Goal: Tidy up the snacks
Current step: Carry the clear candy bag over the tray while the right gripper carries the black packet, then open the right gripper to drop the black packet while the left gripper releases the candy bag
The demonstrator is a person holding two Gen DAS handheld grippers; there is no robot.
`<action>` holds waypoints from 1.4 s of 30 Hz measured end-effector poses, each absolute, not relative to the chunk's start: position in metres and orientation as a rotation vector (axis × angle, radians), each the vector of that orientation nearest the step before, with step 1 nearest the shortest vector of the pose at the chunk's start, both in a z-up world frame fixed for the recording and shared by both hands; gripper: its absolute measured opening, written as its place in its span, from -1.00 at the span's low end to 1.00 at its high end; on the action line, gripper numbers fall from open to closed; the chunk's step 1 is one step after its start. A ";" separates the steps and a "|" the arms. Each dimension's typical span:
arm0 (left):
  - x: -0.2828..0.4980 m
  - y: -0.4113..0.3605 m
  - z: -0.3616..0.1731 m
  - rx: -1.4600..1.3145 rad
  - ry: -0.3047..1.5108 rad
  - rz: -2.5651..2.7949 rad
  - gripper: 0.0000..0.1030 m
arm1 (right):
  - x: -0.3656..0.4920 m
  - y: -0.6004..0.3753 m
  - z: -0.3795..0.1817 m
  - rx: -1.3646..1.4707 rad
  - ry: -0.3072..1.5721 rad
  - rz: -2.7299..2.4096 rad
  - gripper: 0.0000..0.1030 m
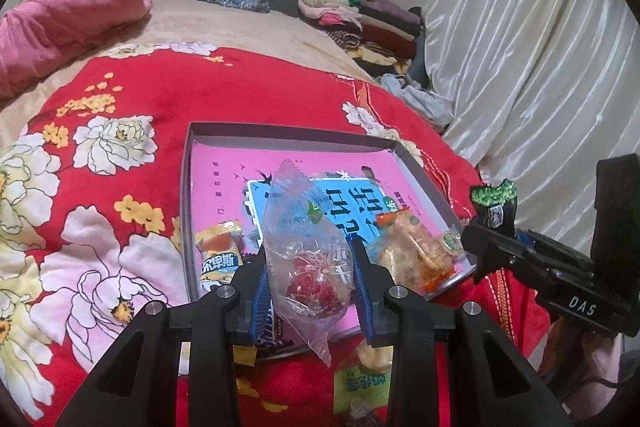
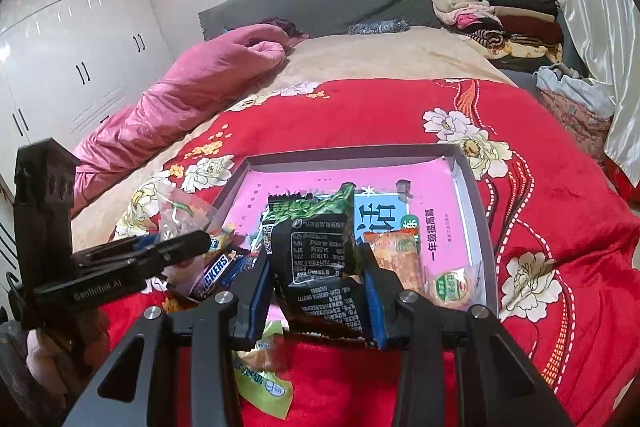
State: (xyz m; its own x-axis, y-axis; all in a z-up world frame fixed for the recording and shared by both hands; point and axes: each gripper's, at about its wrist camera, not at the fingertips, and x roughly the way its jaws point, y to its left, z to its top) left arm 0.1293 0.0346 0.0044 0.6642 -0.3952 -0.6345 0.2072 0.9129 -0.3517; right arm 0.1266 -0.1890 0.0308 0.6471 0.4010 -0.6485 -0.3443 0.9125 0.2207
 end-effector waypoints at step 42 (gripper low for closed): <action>0.145 0.025 -0.027 -0.238 0.877 -0.356 -0.29 | 0.169 -0.150 -0.009 0.087 0.883 0.480 -0.20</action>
